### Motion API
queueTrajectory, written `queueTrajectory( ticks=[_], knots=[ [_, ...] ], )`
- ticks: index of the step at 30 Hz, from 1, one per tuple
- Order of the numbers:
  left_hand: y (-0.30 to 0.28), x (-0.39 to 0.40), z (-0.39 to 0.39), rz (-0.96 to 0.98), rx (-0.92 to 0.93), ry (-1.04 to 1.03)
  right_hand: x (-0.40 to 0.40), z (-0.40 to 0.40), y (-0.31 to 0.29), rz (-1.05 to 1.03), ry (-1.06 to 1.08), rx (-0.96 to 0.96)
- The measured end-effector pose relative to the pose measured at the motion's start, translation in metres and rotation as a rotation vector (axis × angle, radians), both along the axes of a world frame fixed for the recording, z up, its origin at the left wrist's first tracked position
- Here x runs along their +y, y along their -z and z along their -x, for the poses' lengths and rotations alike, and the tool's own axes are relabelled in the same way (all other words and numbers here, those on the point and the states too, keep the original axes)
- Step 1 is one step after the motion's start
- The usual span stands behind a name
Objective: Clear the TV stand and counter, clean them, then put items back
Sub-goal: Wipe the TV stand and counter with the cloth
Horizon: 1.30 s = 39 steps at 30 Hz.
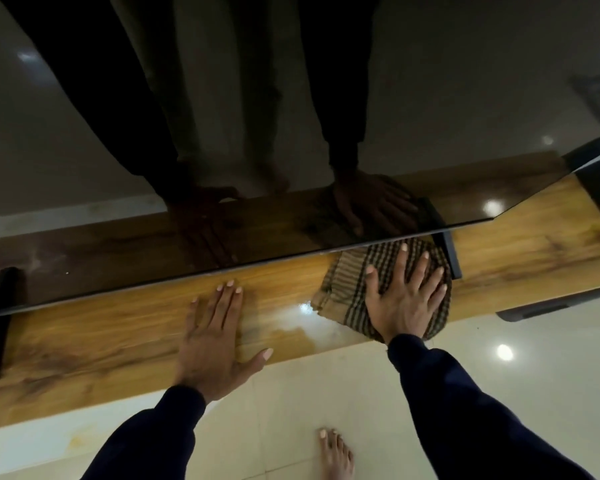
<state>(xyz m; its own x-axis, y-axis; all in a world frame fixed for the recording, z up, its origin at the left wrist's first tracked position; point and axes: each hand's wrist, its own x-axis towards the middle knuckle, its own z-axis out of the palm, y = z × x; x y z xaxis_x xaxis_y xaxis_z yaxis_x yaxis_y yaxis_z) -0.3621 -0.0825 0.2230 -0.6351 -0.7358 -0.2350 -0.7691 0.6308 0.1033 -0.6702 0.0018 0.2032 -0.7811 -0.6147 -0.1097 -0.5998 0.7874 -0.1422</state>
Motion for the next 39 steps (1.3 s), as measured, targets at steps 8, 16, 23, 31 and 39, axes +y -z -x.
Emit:
queueTrajectory(
  ticks=[8,16,23,31,39],
  knots=[
    [-0.002,0.003,-0.02,-0.037,0.091,-0.046,-0.03,-0.134,-0.003,-0.03,-0.283,-0.001],
    [-0.014,-0.005,-0.148,-0.035,0.112,-0.236,-0.097,-0.288,-0.01,-0.02,-0.526,-0.051],
    [-0.011,-0.009,-0.24,0.004,0.22,-0.309,-0.142,-0.386,-0.013,-0.013,-0.775,-0.077],
    [-0.023,-0.01,-0.292,0.033,0.357,-0.31,-0.115,-0.452,0.005,-0.119,-1.413,-0.009],
    [-0.018,-0.023,-0.251,0.015,0.351,-0.276,-0.119,-0.308,-0.007,-0.111,-1.528,-0.047]
  ],
)
